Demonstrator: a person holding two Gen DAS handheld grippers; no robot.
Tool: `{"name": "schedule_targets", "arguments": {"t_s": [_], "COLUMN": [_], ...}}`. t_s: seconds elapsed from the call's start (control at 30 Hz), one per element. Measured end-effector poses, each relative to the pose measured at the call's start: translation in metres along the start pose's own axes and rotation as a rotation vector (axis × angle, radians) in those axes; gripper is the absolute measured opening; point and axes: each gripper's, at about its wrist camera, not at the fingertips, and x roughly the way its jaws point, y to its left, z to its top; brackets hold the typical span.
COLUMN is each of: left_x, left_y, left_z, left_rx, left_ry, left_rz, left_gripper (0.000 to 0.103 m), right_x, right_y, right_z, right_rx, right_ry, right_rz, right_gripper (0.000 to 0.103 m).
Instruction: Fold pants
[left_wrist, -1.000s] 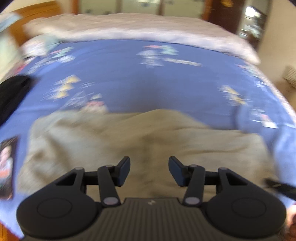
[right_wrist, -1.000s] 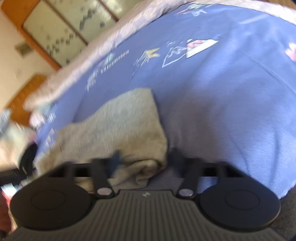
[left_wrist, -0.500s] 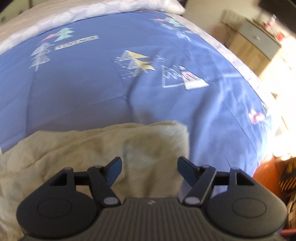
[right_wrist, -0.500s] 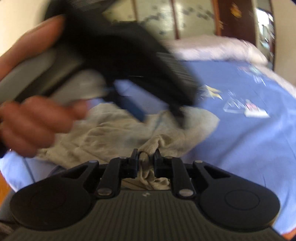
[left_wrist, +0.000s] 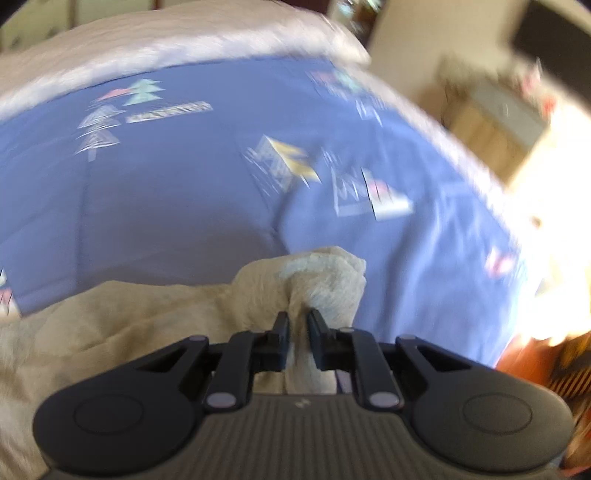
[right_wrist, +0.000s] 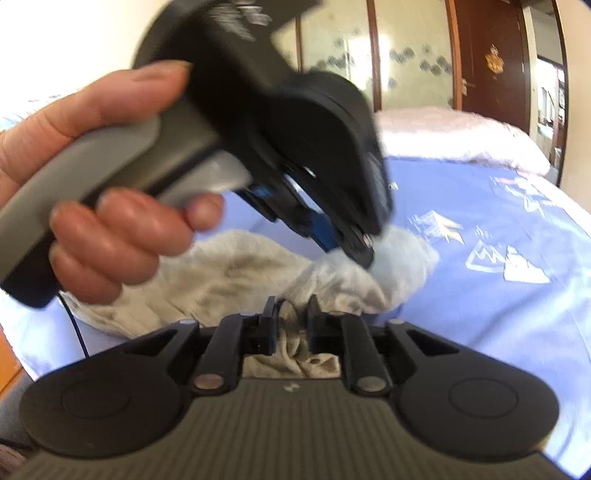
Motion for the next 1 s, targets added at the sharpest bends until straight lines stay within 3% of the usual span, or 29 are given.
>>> {"name": "schedule_targets", "arguments": {"t_s": [0.03, 0.1, 0.17, 0.2, 0.33, 0.4, 0.47, 0.67, 0.83, 0.87, 0.9, 0.93, 0.97, 1.0], "left_x": [-0.011, -0.032, -0.054, -0.063, -0.095, -0.108, -0.121, -0.170, -0.181, -0.176, -0.169, -0.163, -0.159, -0.158], "left_y": [0.013, 0.043, 0.070, 0.081, 0.131, 0.155, 0.175, 0.237, 0.284, 0.291, 0.301, 0.309, 0.319, 0.326], "left_z": [0.001, 0.000, -0.002, -0.005, -0.016, -0.023, -0.029, -0.054, -0.083, -0.086, -0.092, -0.099, -0.108, -0.114], "left_rx": [-0.048, -0.143, -0.209, -0.234, -0.333, -0.372, -0.406, -0.500, -0.575, -0.580, -0.593, -0.616, -0.652, -0.680], "left_ry": [-0.020, -0.068, -0.120, -0.138, -0.185, -0.199, -0.219, -0.318, -0.308, -0.291, -0.259, -0.228, -0.211, -0.211], "left_rz": [-0.022, -0.052, -0.043, -0.037, -0.034, -0.016, 0.001, 0.083, 0.243, 0.288, 0.349, 0.389, 0.399, 0.378], "left_gripper": [0.012, 0.012, 0.011, 0.011, 0.011, 0.011, 0.011, 0.011, 0.013, 0.016, 0.028, 0.033, 0.035, 0.035], "right_x": [-0.002, -0.004, -0.002, 0.002, 0.033, 0.050, 0.053, 0.059, 0.078, 0.083, 0.092, 0.097, 0.104, 0.104], "right_y": [0.001, 0.003, 0.010, 0.011, 0.016, 0.027, 0.050, 0.113, 0.158, 0.167, 0.172, 0.180, 0.187, 0.187], "right_z": [0.003, 0.008, 0.010, 0.008, 0.006, 0.008, 0.013, 0.035, 0.042, 0.041, 0.039, 0.035, 0.032, 0.028], "right_rx": [0.004, 0.003, -0.031, -0.048, -0.061, -0.065, -0.086, -0.248, -0.320, -0.337, -0.351, -0.372, -0.394, -0.394], "right_ry": [-0.019, -0.053, -0.069, -0.064, 0.029, 0.083, 0.103, 0.026, 0.051, 0.073, 0.099, 0.133, 0.173, 0.186], "right_rz": [0.007, 0.014, 0.000, -0.006, 0.021, 0.066, 0.123, 0.237, 0.342, 0.367, 0.395, 0.423, 0.446, 0.440], "right_gripper": [0.027, 0.061, 0.077, 0.080, 0.075, 0.041, 0.015, 0.013, 0.013, 0.016, 0.019, 0.024, 0.042, 0.048]}}
